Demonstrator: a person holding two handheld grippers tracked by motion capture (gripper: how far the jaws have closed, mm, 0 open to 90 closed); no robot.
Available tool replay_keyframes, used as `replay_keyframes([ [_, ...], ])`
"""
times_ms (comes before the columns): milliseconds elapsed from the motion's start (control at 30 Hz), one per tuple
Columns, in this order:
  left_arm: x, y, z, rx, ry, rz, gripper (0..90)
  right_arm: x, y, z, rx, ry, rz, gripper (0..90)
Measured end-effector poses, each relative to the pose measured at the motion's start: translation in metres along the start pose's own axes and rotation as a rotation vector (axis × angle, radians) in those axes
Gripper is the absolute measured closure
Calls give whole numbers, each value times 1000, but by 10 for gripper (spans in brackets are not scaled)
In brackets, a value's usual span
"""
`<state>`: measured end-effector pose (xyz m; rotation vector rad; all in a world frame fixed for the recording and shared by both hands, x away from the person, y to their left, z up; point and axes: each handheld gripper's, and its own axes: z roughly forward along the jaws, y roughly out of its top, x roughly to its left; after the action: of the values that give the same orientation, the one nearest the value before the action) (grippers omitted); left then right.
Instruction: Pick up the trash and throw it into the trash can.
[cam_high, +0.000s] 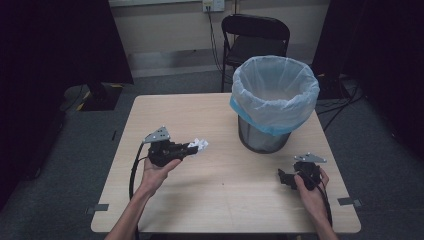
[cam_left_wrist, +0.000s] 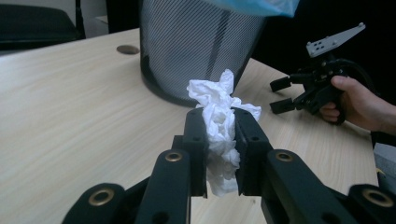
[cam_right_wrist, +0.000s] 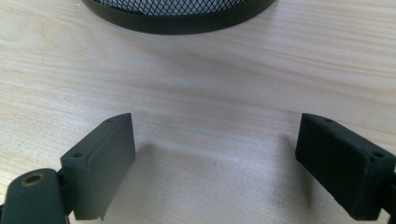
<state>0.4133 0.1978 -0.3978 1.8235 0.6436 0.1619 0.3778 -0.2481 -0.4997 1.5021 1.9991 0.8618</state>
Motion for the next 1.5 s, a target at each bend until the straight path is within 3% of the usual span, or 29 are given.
replay_keyframes([
  [167, -9, 21, 9, -10, -25, 33, 774, 0, 0, 0, 0, 0, 0, 112],
  [467, -16, 56, 25, -34, -54, 45, 777, 0, 0, 0, 0, 0, 0, 112],
  [633, -18, 70, 28, -55, -63, 45, 777, 0, 0, 0, 0, 0, 0, 112],
  [667, -18, 75, 29, -63, -45, 48, 778, 0, 0, 0, 0, 0, 0, 112],
  [833, -18, 85, 34, -91, -60, 28, 783, 0, 0, 0, 0, 0, 0, 112],
  [933, -22, 96, 38, -85, -74, 58, 783, 0, 0, 0, 0, 0, 0, 112],
  [1200, -19, 118, 41, -117, -103, 64, 783, 0, 0, 0, 0, 0, 0, 112],
  [1267, -18, 127, 45, -141, -121, 47, 783, 0, 0, 0, 0, 0, 0, 112],
  [1500, -22, 141, 56, -138, -125, 69, 783, 0, 0, 0, 1, -1, -1, 112],
])
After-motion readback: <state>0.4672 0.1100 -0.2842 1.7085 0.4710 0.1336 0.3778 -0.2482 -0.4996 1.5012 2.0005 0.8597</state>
